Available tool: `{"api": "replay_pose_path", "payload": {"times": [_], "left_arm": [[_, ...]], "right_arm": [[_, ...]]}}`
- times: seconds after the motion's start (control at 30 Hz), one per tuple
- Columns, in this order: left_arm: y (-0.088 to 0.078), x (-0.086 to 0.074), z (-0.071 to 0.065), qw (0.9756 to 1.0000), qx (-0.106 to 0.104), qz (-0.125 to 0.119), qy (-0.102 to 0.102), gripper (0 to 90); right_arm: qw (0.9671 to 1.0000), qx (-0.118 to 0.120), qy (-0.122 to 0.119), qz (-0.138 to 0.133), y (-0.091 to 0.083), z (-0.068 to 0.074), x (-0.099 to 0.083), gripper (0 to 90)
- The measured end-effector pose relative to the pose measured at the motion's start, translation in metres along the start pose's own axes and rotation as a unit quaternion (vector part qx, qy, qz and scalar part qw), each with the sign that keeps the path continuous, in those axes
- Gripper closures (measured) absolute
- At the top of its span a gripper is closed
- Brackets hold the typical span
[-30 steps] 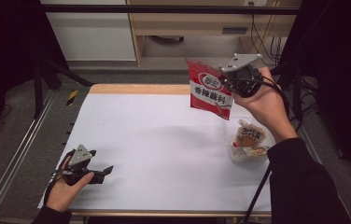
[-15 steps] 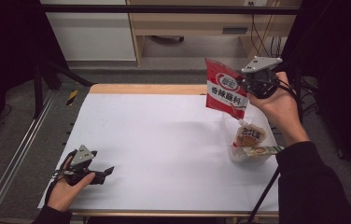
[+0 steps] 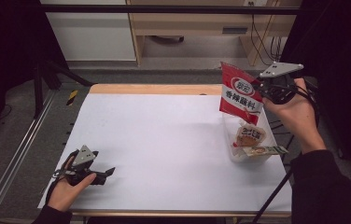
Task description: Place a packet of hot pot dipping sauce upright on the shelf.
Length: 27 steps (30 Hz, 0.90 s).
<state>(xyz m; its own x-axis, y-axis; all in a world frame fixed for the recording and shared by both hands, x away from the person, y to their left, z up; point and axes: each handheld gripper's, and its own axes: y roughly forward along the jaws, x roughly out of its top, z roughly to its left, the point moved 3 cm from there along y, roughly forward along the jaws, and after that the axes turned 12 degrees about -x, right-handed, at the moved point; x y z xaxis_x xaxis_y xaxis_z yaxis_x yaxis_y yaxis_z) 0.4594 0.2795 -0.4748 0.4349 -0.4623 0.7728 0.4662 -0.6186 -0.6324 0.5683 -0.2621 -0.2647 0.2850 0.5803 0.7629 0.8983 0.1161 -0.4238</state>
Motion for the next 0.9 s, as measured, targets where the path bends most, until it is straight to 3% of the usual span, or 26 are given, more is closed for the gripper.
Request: {"api": "replay_pose_path", "payload": {"times": [0.4,0.9], "left_arm": [[0.000,0.000,0.000,1.0000,-0.001,0.001,0.002,8.2],[0.001,0.000,-0.001,1.0000,-0.004,0.005,0.005,8.1]], "right_arm": [[0.9999,-0.008,0.005,0.011,-0.001,-0.008,-0.014,90.0],[0.9994,-0.002,0.025,0.026,0.028,-0.002,-0.040,90.0]]}}
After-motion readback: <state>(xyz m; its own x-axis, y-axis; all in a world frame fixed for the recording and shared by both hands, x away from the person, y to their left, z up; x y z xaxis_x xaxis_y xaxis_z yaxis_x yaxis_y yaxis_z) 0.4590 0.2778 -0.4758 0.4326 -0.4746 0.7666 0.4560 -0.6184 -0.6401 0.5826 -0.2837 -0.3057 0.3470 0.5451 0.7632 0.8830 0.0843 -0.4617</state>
